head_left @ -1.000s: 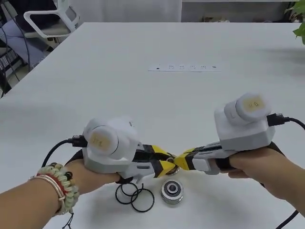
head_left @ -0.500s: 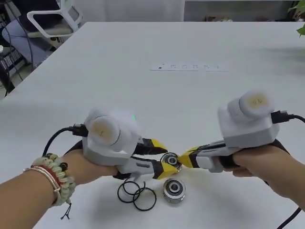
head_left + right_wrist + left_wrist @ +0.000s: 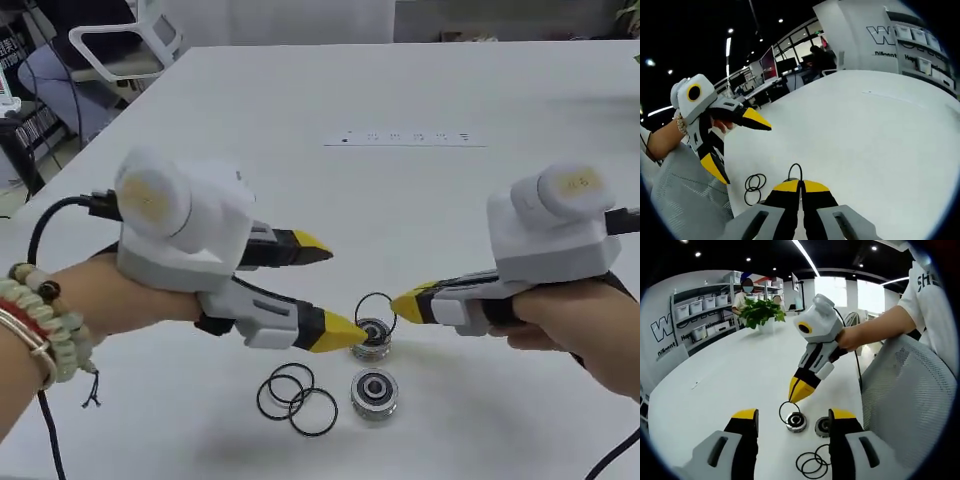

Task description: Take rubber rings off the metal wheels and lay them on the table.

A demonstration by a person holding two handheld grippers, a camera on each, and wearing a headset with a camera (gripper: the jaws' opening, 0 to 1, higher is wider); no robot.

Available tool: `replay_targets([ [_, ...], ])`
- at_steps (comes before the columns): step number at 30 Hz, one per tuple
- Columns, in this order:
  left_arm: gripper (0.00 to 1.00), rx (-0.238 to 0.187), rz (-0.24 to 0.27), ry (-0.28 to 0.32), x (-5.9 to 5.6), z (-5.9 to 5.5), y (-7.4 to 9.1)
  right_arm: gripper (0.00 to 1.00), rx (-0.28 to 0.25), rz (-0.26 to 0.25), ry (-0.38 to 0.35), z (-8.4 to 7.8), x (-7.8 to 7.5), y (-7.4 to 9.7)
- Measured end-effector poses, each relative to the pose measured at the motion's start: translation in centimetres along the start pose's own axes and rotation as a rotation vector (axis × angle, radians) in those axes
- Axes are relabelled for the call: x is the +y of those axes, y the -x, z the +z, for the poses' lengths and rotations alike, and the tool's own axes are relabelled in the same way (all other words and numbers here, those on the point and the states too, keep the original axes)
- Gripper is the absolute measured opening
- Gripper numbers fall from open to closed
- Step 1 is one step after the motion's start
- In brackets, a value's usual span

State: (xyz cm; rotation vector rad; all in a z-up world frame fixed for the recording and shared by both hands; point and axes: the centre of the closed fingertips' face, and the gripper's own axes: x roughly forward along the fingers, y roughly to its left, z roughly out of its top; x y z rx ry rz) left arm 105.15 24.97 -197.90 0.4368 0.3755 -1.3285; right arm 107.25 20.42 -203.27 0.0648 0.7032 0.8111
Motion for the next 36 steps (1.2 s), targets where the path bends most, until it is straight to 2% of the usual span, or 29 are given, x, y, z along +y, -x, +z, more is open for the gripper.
replay_targets([
  [5,0.63,0.028,0.029,-0.017,0.0,0.0,1.8,0.0,-0.028,0.005,-0.018,0.8,0.1,0.4],
  [6,0.64,0.048,0.078,-0.053,0.5,-0.1,3.2,0.0,-0.034,0.013,-0.027,1.0,0.3,0.5],
  [10,0.69,0.017,0.127,-0.029,0.6,0.5,5.5,0.0,-0.043,0.02,-0.016,1.5,0.7,0.7],
  [13,0.7,0.008,0.163,-0.028,0.6,0.7,7.2,0.0,-0.052,0.026,-0.012,1.8,0.8,0.8],
  [20,0.72,-0.001,0.232,-0.014,-0.1,0.4,10.4,0.0,-0.057,0.039,-0.006,2.2,1.2,1.1],
  [22,0.73,-0.006,0.256,0.015,-0.3,-0.1,11.3,0.0,-0.067,0.039,0.001,2.5,1.4,1.2],
  [25,0.74,0.007,0.307,0.06,0.0,-1.6,12.7,0.0,-0.075,0.046,0.002,2.7,1.6,1.3],
  [28,0.75,0.013,0.331,0.093,-0.3,-2.8,13.6,0.0,-0.079,0.053,0.008,2.9,2.0,1.3],
  [31,0.75,0.005,0.34,0.146,-0.7,-3.9,13.8,0.0,-0.081,0.064,0.017,3.1,2.4,1.3],
  [36,0.75,0.028,0.339,0.176,-1.8,-5.4,13.3,0.0,-0.09,0.084,0.039,3.5,3.3,1.2],
])
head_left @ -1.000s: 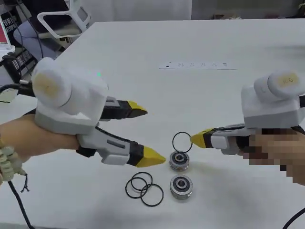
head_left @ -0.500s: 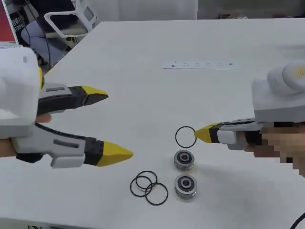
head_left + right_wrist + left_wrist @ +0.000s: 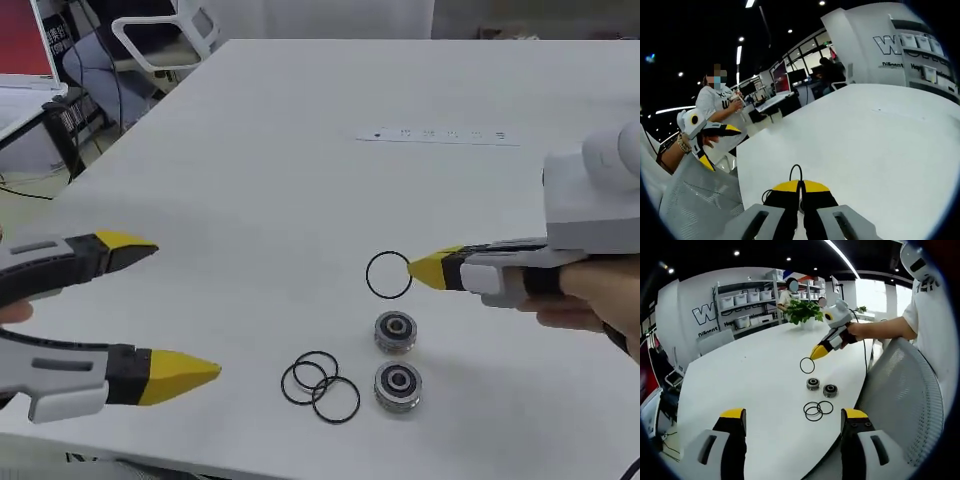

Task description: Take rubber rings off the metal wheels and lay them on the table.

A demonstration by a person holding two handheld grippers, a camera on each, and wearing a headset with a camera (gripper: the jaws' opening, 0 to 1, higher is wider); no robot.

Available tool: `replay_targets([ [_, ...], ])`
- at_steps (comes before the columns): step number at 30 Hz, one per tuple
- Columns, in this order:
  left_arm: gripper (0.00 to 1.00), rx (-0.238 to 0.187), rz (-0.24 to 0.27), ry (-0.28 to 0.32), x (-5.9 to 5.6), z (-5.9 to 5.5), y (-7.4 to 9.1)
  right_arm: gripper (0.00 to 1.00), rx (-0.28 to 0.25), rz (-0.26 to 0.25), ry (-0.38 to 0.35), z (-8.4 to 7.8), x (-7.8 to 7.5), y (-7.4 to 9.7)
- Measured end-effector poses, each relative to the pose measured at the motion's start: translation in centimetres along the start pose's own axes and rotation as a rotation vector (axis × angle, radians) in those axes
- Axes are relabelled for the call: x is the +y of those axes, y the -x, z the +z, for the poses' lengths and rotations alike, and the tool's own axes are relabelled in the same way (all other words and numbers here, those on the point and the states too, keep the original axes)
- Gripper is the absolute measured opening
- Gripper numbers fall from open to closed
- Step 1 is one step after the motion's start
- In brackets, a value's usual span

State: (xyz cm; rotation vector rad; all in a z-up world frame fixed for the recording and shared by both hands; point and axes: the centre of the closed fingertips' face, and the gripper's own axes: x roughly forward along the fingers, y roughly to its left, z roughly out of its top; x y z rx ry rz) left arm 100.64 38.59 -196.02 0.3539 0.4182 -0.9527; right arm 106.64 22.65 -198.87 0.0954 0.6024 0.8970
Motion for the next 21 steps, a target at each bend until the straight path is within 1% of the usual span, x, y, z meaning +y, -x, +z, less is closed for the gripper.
replay_targets([
  [2,0.75,-0.006,-0.006,0.019,-0.5,-0.3,-0.1,0.0,0.002,0.009,0.011,0.0,0.4,-0.1],
  [4,0.75,-0.002,-0.011,0.028,-0.9,-0.7,-0.2,0.0,0.007,0.017,0.024,0.0,0.7,-0.2],
  [9,0.75,0.011,-0.017,0.053,-1.6,-1.6,-0.4,0.0,0.018,0.041,0.041,-0.1,1.6,-0.6],
  [12,0.74,0.006,-0.012,0.06,-1.5,-1.5,-0.4,0.0,0.028,0.056,0.055,-0.2,2.2,-0.8],
  [14,0.74,-0.001,-0.005,0.074,-1.4,-1.5,-0.5,0.0,0.036,0.076,0.061,-0.3,2.8,-1.1],
  [16,0.75,-0.032,-0.026,0.108,-1.7,-1.1,-0.6,0.0,0.04,0.101,0.054,-0.5,3.5,-1.5],
  [17,0.76,-0.044,-0.028,0.118,-1.7,-1.0,-0.6,0.0,0.05,0.134,0.046,-0.8,4.3,-1.8],
  [18,0.76,-0.048,-0.028,0.128,-1.7,-1.0,-0.6,0.0,0.058,0.142,0.043,-1.0,4.5,-2.0],
  [20,0.77,-0.033,-0.02,0.13,-1.5,-1.4,-0.7,0.0,0.074,0.155,0.048,-1.5,5.1,-2.5],
  [21,0.77,-0.023,-0.017,0.129,-1.5,-1.6,-0.7,0.0,0.097,0.168,0.053,-2.0,5.6,-2.7],
])
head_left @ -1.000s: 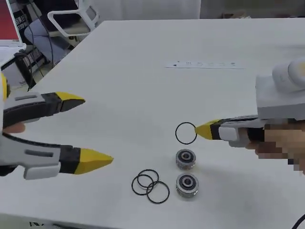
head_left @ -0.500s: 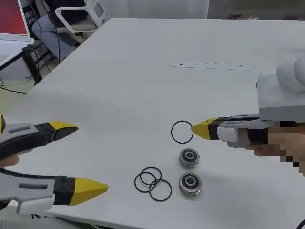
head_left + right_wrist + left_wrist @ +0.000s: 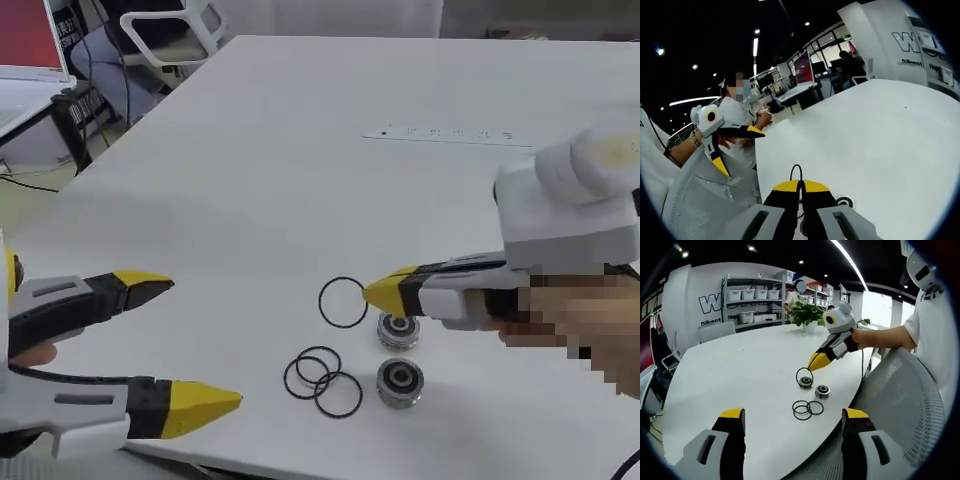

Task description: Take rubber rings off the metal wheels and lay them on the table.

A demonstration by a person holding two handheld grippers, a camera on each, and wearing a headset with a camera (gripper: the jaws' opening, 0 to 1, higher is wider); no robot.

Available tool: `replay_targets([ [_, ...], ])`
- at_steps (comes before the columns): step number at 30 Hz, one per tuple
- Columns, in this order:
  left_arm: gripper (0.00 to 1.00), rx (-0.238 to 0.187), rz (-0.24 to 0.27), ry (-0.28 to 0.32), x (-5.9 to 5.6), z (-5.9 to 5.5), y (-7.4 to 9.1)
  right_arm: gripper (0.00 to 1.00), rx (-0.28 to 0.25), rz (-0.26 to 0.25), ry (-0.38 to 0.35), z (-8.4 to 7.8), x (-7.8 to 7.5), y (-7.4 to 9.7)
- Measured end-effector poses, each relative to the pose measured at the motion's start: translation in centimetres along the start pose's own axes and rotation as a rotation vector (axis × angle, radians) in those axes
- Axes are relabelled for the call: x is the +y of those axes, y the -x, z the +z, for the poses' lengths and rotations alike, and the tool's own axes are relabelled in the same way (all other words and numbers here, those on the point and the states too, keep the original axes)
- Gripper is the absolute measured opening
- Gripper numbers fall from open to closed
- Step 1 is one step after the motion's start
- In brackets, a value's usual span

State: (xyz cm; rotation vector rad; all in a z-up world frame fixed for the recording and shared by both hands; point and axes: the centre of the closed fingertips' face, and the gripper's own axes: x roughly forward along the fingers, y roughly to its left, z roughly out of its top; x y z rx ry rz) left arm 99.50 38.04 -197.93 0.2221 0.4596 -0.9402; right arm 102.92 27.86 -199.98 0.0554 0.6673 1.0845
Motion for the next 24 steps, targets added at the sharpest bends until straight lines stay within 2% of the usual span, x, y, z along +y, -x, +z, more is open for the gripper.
replay_targets([
  [2,0.77,0.011,0.001,-0.001,0.0,-0.3,0.0,0.0,0.026,0.011,0.014,-0.5,0.5,-0.5],
  [8,0.77,0.007,0.003,0.017,0.4,-0.5,0.0,0.0,0.117,0.034,0.062,-2.6,1.4,-1.8],
  [12,0.76,0.036,0.02,0.013,0.8,-1.1,0.2,0.0,0.176,0.004,0.106,-4.0,0.9,-2.4],
  [14,0.75,0.037,0.021,0.014,0.9,-1.2,0.2,0.0,0.205,0.0,0.116,-4.7,0.7,-2.7],
  [19,0.75,0.043,0.022,0.02,0.9,-1.4,0.2,0.0,0.242,-0.013,0.152,-5.6,0.6,-3.1],
  [24,0.75,0.044,0.018,0.028,0.9,-1.5,0.2,0.0,0.254,-0.038,0.161,-5.9,0.1,-3.2],
])
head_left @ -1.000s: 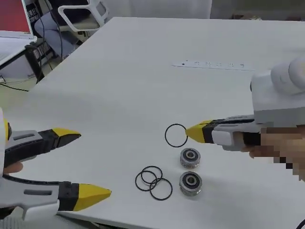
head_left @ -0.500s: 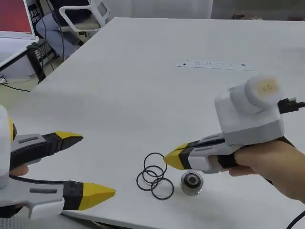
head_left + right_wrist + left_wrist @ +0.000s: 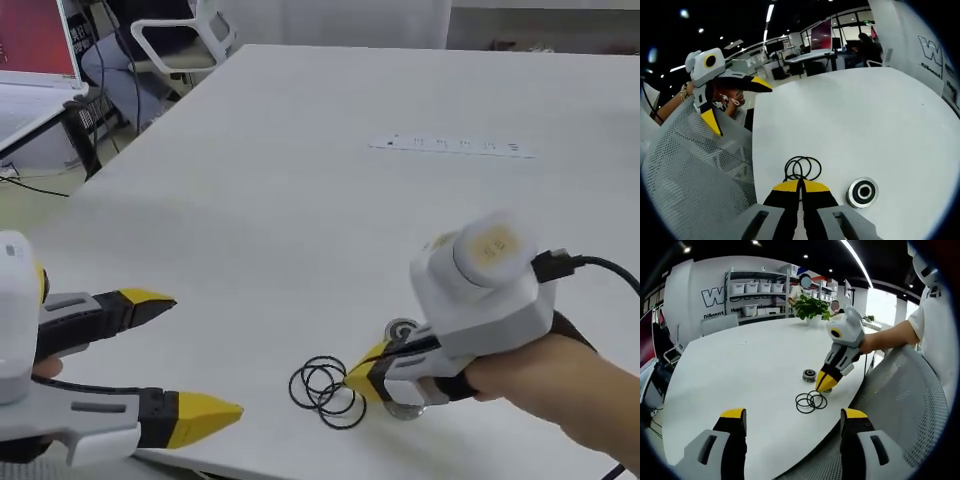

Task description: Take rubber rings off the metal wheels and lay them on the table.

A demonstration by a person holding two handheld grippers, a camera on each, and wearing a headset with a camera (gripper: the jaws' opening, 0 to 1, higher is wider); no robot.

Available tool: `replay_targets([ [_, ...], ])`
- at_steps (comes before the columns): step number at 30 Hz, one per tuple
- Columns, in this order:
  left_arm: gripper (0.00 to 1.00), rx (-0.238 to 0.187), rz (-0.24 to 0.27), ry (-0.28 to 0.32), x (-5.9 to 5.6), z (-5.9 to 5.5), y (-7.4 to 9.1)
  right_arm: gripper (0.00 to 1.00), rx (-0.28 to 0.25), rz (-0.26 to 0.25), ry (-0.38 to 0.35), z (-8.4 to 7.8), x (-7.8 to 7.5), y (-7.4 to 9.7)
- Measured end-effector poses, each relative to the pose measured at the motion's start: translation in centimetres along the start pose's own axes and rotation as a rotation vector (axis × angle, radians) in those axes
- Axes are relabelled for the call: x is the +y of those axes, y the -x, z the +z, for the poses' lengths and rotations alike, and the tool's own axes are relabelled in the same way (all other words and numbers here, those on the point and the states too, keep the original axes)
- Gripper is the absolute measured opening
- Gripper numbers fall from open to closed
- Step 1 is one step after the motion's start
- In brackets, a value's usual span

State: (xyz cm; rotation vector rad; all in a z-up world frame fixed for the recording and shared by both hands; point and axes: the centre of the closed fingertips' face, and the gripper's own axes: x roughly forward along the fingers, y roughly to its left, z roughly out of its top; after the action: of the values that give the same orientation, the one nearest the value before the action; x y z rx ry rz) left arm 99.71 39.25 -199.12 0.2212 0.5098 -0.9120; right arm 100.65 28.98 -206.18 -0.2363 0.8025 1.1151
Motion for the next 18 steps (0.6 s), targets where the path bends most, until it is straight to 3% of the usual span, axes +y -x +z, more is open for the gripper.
replay_targets([
  [7,0.74,-0.014,0.005,0.012,0.0,0.2,-0.1,0.0,0.02,-0.04,0.017,-0.6,-0.8,-0.2],
  [18,0.72,-0.006,0.005,0.011,-0.1,0.2,-0.1,0.02,-0.013,-0.085,0.006,0.1,-2.0,0.7],
])
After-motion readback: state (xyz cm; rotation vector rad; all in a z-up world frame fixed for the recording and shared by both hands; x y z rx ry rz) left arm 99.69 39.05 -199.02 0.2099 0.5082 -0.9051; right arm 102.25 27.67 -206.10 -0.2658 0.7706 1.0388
